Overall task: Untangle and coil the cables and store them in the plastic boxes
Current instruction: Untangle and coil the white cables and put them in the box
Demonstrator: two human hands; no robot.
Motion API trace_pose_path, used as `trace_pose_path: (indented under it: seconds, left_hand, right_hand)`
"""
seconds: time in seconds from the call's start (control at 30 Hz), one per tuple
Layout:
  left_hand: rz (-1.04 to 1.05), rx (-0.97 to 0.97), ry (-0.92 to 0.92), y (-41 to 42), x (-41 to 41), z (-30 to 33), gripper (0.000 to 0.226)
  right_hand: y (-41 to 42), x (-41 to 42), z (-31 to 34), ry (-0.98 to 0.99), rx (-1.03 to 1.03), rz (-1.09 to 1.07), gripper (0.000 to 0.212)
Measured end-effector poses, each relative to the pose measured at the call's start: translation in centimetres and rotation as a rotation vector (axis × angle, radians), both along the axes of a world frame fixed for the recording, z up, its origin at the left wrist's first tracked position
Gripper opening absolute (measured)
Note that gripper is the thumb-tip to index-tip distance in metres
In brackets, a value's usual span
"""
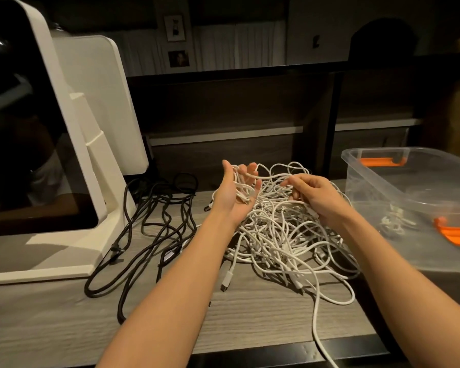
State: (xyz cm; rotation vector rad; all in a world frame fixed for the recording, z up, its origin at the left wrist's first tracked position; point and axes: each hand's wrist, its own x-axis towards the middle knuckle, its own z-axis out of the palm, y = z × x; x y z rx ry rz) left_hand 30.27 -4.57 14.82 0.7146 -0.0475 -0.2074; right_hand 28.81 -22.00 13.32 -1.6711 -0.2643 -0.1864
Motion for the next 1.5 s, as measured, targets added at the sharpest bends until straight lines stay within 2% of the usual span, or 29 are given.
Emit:
trace_pose_path:
  seconds: [0.13, 0.3, 0.4, 0.47, 0.53, 0.6, 0.67, 0.73, 0.77, 0.9, 1.0, 1.07, 1.17, 1.27, 1.33, 1.5]
  left_hand:
    - [-0.033, -0.062, 0.073, -0.4, -0.4, 0.3, 0.058]
    - [0.016, 0.136, 0.074, -0.2, -0.2, 0.6, 0.054]
    - [0.053, 0.194, 0.011, -0.4, -0.5, 0.7, 0.051]
    - [0.135, 0.333, -0.064, -0.5, -0.4, 0.4, 0.049]
    - [0.259, 0.574, -0.149, -0.6, -0.3, -0.1, 0.049]
    - [0.329, 0.722, -0.242, -0.8, -0.2, -0.4, 0.049]
    - [0.307, 0.774, -0.319, -0.9, -0.3, -0.5, 0.046]
    - [0.222, 0.845, -0.393, -1.1, -0.5, -0.4, 0.044]
    - [0.173, 0.876, -0.429, -1.2, -0.5, -0.4, 0.043]
    - [0.059, 0.879, -0.431, -1.1, -0.2, -0.4, 0.052]
    - [-0.172, 0.860, -0.438, -0.7, -0.3, -0.1, 0.074]
    - [-0.347, 0.852, -0.469, -0.6, -0.9, 0.2, 0.078]
    - [-0.473, 0.834, -0.472, -0.5, -1.2, 0.2, 0.084]
    - [-0.447, 0.858, -0.430, -0.4, -1.1, 0.1, 0.086]
    - [-0.380, 0.919, -0.397, -0.3, -1.4, 0.3, 0.074]
    - [-0.208, 0.890, -0.309, -0.6, -0.6, 0.0, 0.039]
  right_hand:
    - [0.3, -0.4, 0.3, -0.063, -0.059, 0.054, 0.020]
    - [1.1, -0.9, 0.7, -0.137, -0.196, 0.134, 0.018]
    - [0.8, -0.9, 1.0, -0.188, -0.134, 0.103, 0.018]
    - [0.2, -0.9, 1.2, -0.178, -0.011, 0.065, 0.019]
    - [-0.1, -0.9, 1.3, -0.186, 0.007, 0.016, 0.021]
    - [0.1, -0.7, 1.1, -0.174, -0.065, -0.010, 0.027]
    - [0.6, -0.4, 0.7, -0.162, -0.257, -0.086, 0.035]
    - [1.2, -0.2, 0.4, -0.247, -0.503, -0.186, 0.032]
    - [1.5, -0.2, 0.3, -0.298, -0.552, -0.197, 0.027]
    - [2.2, -0.5, 0.4, -0.336, -0.554, -0.094, 0.019]
    - [1.9, 0.0, 0.3, -0.411, -0.595, -0.211, 0.020]
    - [1.9, 0.1, 0.5, -0.433, -0.714, -0.302, 0.020]
    - [2.4, -0.5, 0.8, -0.407, -0.988, -0.322, 0.023]
    - [2.3, -0.7, 1.4, -0.468, -1.155, -0.298, 0.026]
    - [2.0, -0.8, 1.7, -0.480, -1.214, -0.218, 0.027]
    - [1.5, -0.8, 1.5, -0.470, -1.108, -0.089, 0.030]
